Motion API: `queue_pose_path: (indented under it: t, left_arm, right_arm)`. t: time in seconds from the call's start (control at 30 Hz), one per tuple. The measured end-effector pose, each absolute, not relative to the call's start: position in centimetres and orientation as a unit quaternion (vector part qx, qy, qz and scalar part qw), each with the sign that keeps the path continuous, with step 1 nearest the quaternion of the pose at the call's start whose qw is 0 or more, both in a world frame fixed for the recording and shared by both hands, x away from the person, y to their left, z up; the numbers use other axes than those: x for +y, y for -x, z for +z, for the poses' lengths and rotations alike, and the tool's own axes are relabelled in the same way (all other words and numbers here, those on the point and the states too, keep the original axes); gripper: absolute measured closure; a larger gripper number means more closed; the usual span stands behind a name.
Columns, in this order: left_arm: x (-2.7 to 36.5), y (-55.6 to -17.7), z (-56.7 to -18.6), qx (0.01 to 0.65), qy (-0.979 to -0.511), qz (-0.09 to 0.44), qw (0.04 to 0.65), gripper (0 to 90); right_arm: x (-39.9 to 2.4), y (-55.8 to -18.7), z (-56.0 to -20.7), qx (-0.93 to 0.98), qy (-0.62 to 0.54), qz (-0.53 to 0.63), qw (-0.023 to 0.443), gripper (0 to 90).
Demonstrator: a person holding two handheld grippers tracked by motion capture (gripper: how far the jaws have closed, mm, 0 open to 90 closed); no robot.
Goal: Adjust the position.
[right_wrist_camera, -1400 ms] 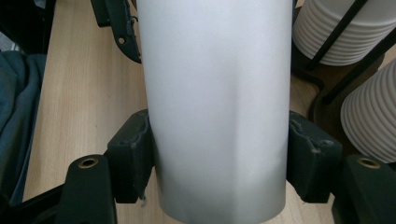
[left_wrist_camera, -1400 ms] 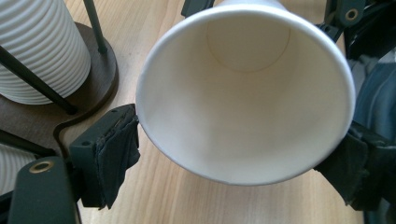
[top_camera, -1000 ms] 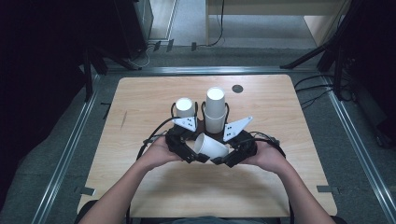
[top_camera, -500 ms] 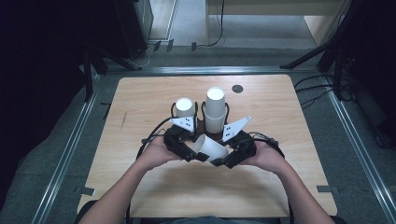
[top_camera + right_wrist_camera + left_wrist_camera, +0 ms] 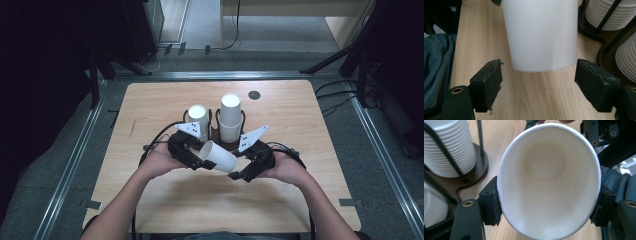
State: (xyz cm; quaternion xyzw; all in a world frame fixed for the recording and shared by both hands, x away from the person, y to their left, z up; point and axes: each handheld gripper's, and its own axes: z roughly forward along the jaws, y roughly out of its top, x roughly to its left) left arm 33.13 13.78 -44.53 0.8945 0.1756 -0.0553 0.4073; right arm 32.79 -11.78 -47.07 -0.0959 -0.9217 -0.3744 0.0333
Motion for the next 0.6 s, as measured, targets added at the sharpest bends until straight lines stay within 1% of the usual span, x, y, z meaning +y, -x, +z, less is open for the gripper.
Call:
queue_pose_path:
  t: [0.37,0.6]
  left_arm:
    - [15.1,-34.0,-43.5,0.185,-0.904,-0.037,0.384,28.1]
    - [15.0,-34.5,-43.0,0.183,-0.912,-0.040,0.365,28.1]
  right_arm:
    - [-12.0,-32.9,-47.5,-0.926,0.102,-0.362,0.024,22.2]
    - [-11.9,-33.0,-47.8,-0.929,0.103,-0.356,0.020,22.3]
